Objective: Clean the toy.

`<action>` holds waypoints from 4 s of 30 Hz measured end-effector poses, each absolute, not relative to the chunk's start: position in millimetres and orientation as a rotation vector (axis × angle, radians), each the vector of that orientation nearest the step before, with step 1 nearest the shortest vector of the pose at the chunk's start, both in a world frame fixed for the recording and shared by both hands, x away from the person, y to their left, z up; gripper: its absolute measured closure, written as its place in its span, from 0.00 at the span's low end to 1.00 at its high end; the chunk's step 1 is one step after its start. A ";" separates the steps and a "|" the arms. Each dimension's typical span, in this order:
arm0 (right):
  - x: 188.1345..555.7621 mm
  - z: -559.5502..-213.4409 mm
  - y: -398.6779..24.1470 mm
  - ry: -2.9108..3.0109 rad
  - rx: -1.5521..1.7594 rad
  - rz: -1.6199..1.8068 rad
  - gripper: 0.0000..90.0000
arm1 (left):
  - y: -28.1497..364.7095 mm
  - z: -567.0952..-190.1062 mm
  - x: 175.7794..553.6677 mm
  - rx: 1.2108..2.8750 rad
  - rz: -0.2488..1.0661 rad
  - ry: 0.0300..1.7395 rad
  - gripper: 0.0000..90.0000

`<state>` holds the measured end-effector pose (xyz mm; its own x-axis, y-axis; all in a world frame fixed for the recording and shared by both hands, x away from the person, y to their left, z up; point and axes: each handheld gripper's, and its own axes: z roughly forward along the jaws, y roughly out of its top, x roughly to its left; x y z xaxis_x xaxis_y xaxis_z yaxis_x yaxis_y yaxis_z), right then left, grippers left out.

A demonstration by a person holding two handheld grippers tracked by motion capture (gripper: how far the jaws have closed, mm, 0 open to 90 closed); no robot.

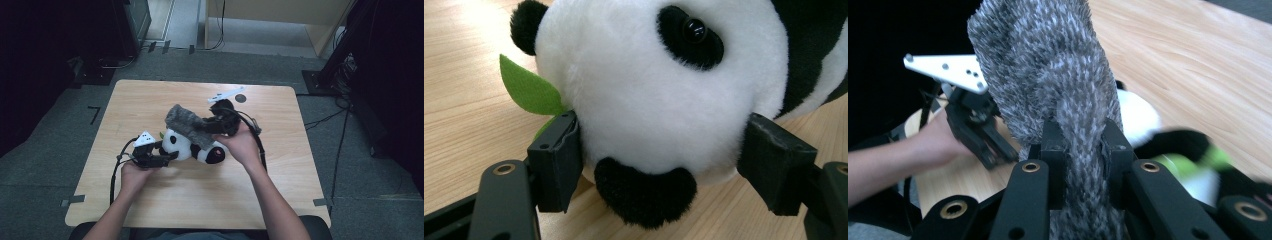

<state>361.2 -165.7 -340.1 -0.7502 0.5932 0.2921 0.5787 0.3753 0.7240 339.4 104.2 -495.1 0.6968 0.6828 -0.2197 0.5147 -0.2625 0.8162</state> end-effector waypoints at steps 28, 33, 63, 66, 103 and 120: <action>364.6 -401.9 -119.1 2.708 1.117 1.202 0.87 | 100.3 -493.2 337.2 1.933 0.255 0.961 0.40; 356.5 -403.6 -131.3 2.732 1.102 1.203 0.87 | 99.4 -493.3 336.4 1.934 0.261 0.955 0.40; 344.3 -380.1 -180.1 2.648 1.137 1.312 0.87 | 100.2 -493.5 337.2 1.925 0.248 0.953 0.38; 348.1 -372.6 -168.8 2.631 1.122 1.341 0.87 | 100.0 -493.4 337.0 1.927 0.251 0.950 0.38; 347.0 -404.3 -152.1 2.708 0.963 1.174 0.88 | 99.3 -492.7 336.0 1.944 0.254 0.948 0.42; 344.6 -397.7 -225.5 2.602 1.107 1.184 0.87 | 99.5 -492.8 336.3 1.946 0.259 0.939 0.43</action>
<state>344.6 -225.5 -397.7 -0.7366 0.6415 0.2140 0.5828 0.4416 0.6822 336.3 99.5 -492.8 0.6855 0.7035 -0.1878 0.5074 -0.2765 0.8161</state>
